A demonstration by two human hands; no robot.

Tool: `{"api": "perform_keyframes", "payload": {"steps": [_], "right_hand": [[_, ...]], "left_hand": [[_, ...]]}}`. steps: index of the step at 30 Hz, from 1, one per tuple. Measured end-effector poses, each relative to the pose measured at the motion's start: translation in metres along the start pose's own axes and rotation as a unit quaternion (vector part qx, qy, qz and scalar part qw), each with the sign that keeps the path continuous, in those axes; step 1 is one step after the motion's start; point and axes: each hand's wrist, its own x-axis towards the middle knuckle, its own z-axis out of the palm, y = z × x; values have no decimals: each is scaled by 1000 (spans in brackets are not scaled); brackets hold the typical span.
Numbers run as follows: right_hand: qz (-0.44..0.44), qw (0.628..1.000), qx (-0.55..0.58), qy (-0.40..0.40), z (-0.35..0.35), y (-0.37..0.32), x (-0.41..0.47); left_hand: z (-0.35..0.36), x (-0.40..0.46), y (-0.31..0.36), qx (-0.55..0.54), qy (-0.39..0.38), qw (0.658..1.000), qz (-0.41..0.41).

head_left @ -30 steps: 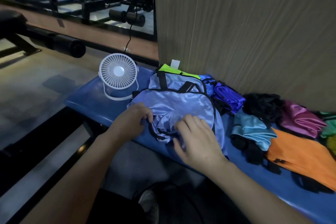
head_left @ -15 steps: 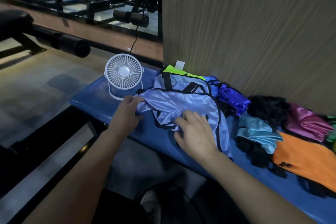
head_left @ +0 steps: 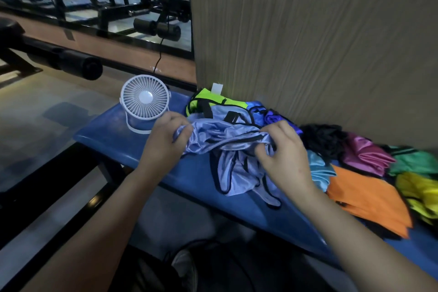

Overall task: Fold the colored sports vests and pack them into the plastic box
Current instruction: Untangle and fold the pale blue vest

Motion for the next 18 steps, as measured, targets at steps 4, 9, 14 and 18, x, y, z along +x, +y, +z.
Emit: {"api": "perform_keyframes", "payload": {"steps": [4,9,14,18], "right_hand": [[15,998,51,33,-35,-3,-1],[33,996,77,44,-80,-12,-3],[46,990,118,62,-118,-23,-7],[37,986,136,87,-145,-34,-11]], "left_hand": [[0,-4,34,-31,-3,999,25],[1,-10,82,-75,-34,997,-8],[1,-11,117,-58,-89,994,-8],[-2,-13,139,-35,-104,994,8]]}}
